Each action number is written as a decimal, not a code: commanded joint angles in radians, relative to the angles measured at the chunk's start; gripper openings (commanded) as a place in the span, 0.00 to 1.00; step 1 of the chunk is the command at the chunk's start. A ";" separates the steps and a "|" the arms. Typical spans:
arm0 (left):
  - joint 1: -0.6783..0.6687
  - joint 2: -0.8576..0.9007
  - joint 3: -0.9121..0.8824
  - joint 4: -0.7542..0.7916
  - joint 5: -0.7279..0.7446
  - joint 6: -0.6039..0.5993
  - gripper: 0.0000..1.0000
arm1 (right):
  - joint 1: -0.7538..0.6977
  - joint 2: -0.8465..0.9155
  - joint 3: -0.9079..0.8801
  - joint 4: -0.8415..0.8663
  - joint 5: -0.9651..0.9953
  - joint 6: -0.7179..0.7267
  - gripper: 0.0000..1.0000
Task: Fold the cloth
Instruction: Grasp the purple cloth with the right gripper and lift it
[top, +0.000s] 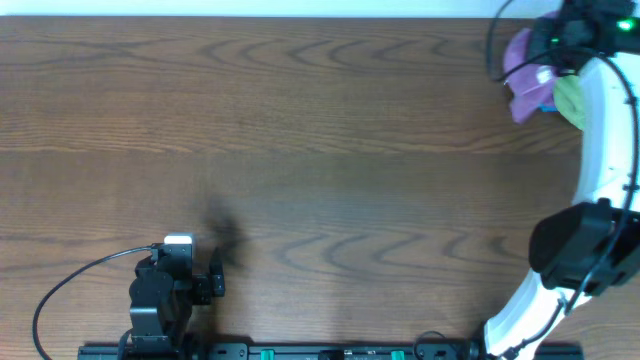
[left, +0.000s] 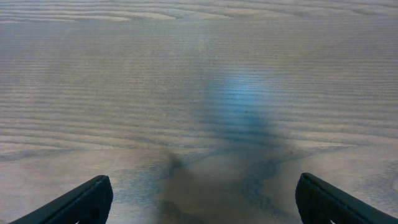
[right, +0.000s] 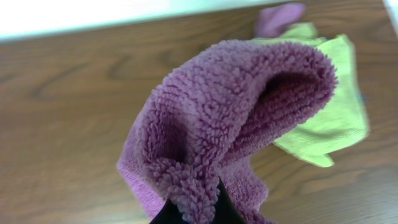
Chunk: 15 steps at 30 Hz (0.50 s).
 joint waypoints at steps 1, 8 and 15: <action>-0.004 -0.006 -0.011 -0.029 -0.010 0.007 0.95 | 0.086 -0.015 0.011 -0.023 -0.002 -0.001 0.01; -0.004 -0.006 -0.011 -0.029 -0.010 0.007 0.95 | 0.253 -0.020 0.011 -0.091 -0.019 0.000 0.01; -0.004 -0.006 -0.011 -0.029 -0.011 0.007 0.95 | 0.269 -0.074 0.011 -0.206 -0.081 -0.013 0.01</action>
